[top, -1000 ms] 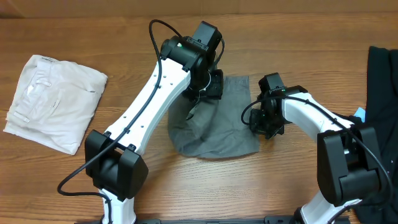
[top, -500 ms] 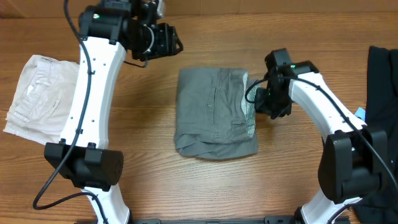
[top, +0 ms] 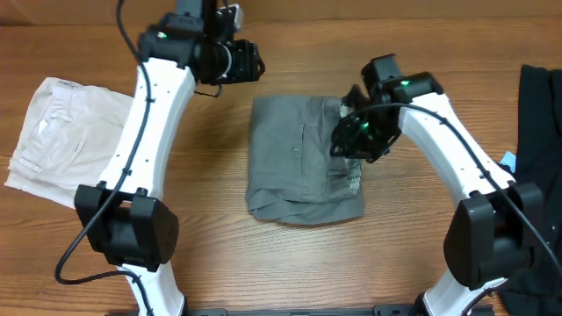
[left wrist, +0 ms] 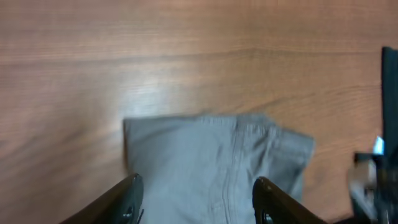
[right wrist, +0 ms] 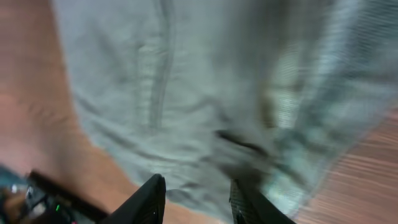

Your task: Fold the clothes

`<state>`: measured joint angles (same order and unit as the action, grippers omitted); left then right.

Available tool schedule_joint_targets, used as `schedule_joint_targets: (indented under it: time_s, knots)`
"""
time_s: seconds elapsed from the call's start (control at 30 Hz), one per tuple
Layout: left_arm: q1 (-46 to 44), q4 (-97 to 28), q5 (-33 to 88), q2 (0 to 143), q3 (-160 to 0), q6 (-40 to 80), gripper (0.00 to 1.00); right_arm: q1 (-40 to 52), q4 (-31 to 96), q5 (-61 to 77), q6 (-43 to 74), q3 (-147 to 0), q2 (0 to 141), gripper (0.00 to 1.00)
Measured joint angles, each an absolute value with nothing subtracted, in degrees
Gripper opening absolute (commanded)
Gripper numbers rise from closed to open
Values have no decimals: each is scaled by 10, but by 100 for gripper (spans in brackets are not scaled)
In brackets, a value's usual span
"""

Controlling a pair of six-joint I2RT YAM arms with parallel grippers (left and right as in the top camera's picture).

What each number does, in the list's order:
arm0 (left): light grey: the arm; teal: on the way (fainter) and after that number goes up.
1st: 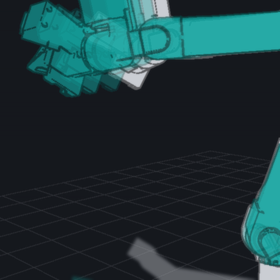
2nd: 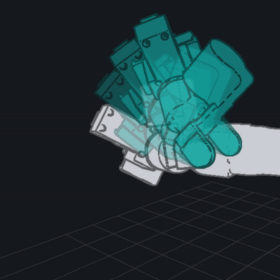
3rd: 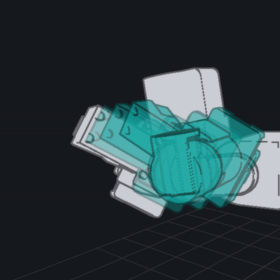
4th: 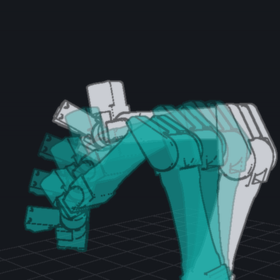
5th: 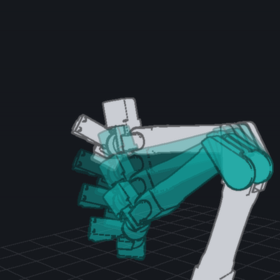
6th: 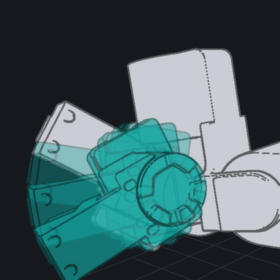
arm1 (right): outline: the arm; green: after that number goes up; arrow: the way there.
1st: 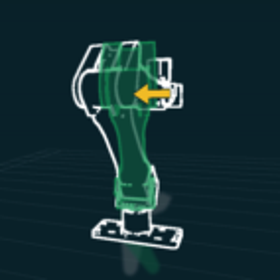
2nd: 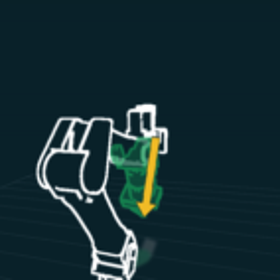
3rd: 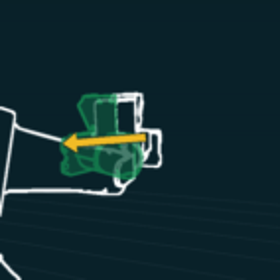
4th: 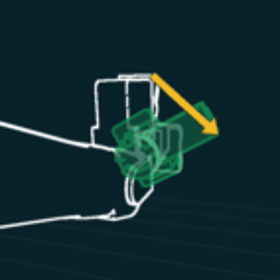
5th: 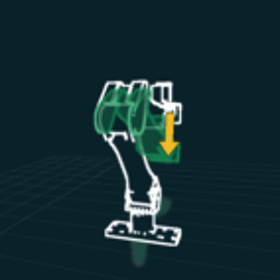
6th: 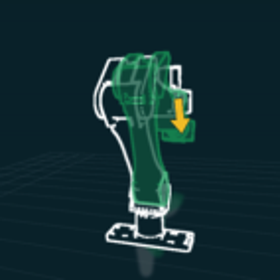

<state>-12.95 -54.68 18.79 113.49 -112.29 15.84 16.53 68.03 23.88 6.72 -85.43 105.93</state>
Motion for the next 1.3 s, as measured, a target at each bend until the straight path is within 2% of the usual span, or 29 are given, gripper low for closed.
schedule_joint_targets:
  time_s: [0.13, 0.3, 0.53, 0.67, 0.83, 0.93, 1.03, 1.17, 1.3]
  knots:
    - [-149, -461, 175, 1140, -1079, 158, 60, 186, 638, 256, 64, -810, 1059, 38]
    - [-164, -418, 170, 1184, -1071, 158, 63, 187, 583, 257, 80, -721, 1059, 38]
    - [-172, -438, 168, 1297, -1068, 158, 61, 187, 542, 236, 128, -615, 1059, 38]
    - [-172, -472, 169, 1338, -1062, 154, 56, 188, 537, 233, 146, -607, 1056, 41]
    - [-172, -573, 144, 1337, -1070, 146, 42, 188, 535, 187, 180, -606, 1048, 50]
    - [-172, -677, 107, 1337, -1072, 148, 42, 183, 520, 145, 195, -605, 1040, 51]
    - [-172, -790, 71, 1338, -1068, 159, 42, 160, 477, 95, 204, -607, 1034, 57]
    - [-172, -879, 53, 1340, -1064, 169, 40, 114, 430, 22, 190, -630, 1042, 62]
    - [-172, -922, 53, 1340, -1063, 174, 38, 87, 490, -26, 173, -693, 1058, 69]
